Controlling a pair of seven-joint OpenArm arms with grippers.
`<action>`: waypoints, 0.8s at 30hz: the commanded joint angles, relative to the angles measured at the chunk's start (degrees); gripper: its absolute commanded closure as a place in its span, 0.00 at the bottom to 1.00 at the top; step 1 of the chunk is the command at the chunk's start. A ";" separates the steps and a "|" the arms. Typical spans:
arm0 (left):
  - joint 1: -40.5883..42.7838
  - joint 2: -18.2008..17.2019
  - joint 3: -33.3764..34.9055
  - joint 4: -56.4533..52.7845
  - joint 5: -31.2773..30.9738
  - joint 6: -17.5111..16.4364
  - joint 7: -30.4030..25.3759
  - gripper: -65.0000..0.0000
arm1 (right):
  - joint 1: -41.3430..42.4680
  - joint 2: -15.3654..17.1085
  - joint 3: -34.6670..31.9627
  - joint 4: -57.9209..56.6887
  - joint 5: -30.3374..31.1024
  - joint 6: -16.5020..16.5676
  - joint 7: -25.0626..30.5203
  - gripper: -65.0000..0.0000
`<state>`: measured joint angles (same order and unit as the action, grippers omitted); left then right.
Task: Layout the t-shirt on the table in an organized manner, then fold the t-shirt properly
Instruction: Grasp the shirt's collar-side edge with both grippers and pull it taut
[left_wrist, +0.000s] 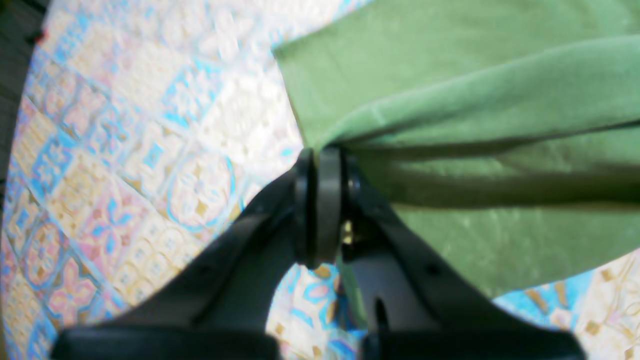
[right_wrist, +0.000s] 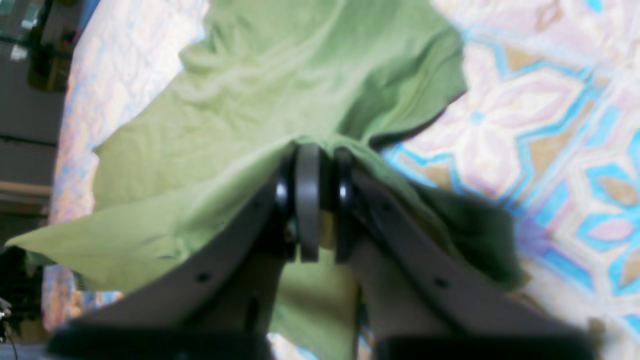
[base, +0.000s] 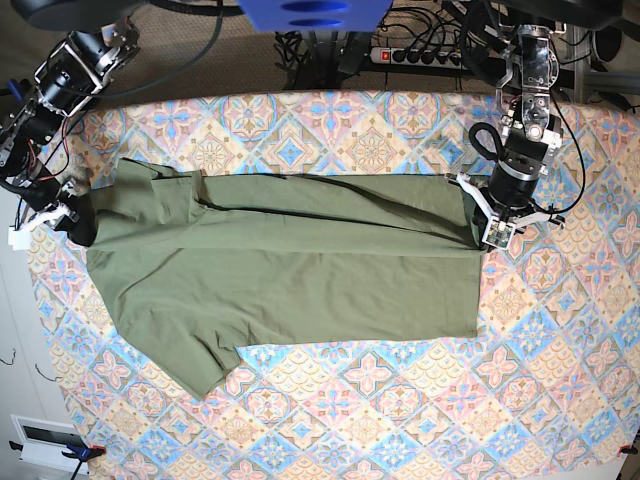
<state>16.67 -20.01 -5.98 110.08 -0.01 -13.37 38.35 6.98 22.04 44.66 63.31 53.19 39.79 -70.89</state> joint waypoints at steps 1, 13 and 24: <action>-0.53 -0.61 -0.48 0.03 0.05 0.57 -1.38 1.00 | 0.80 1.47 0.30 0.74 0.48 0.21 1.40 0.98; -0.62 -0.52 -0.40 -2.43 0.14 0.66 -1.38 1.00 | 1.68 1.47 -0.14 0.47 -0.57 0.21 5.62 0.98; -0.53 -0.52 -0.40 -8.06 0.14 0.66 -5.42 1.00 | 3.96 1.47 -0.14 -6.03 -0.57 0.21 5.97 0.96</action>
<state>16.49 -19.86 -5.98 101.23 -0.01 -13.34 33.85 9.65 21.91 44.29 56.14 50.96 39.77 -66.19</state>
